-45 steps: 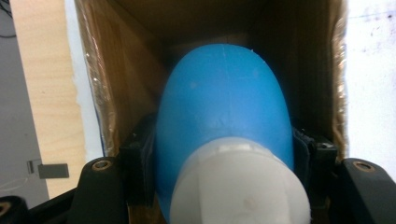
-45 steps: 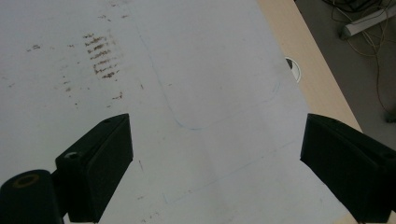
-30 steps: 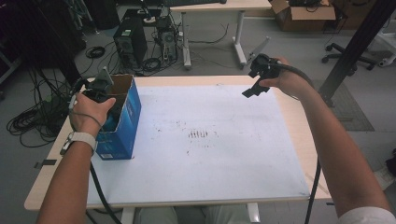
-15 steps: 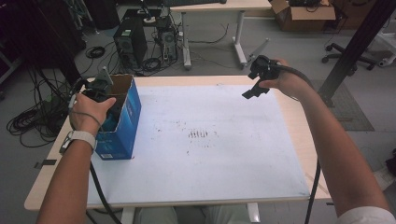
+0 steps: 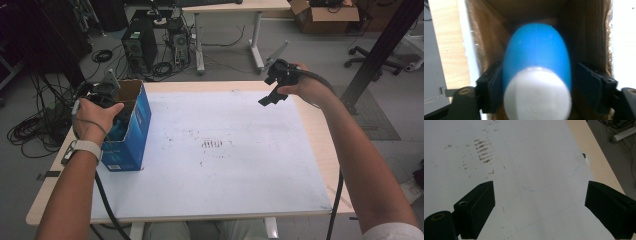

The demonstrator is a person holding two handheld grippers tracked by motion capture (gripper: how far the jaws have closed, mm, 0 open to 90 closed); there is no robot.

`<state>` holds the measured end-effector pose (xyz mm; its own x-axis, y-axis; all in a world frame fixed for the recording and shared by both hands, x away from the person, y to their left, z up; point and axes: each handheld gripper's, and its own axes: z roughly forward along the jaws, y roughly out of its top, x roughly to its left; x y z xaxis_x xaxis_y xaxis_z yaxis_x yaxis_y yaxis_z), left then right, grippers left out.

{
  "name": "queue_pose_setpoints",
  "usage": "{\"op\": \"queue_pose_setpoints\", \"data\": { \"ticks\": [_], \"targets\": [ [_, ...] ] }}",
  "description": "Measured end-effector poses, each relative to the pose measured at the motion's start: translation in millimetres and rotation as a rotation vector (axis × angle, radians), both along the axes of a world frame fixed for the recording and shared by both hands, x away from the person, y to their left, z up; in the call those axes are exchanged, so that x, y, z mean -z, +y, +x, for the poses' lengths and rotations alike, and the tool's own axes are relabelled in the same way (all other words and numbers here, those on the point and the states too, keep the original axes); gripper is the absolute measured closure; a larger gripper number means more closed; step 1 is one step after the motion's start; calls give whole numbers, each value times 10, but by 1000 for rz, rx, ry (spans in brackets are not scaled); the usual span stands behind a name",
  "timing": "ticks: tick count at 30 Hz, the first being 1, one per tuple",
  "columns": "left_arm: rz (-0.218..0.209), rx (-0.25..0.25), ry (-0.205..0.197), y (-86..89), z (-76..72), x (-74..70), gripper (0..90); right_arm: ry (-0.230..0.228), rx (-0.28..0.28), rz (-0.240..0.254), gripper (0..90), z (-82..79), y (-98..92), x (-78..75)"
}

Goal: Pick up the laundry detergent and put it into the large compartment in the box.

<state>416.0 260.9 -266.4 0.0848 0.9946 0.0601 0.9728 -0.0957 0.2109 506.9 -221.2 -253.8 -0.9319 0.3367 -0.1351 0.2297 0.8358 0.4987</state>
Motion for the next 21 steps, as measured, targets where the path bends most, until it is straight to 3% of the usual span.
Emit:
{"op": "queue_pose_setpoints", "data": {
  "ticks": [7,15,18,21],
  "targets": [
    [8,19,-24,-29,-41,-135,233,-1,-7,-1,91,-26,17,-14],
    [17,47,-75,-83,-122,-436,229,-10,-6,5,91,-57,-5,-69],
    [46,76,-97,-166,-172,-571,227,-14,-6,6,91,-67,-9,-94],
    [18,102,-107,-240,-221,-683,220,-16,-8,7,91,-80,-3,-101]
  ]
}}
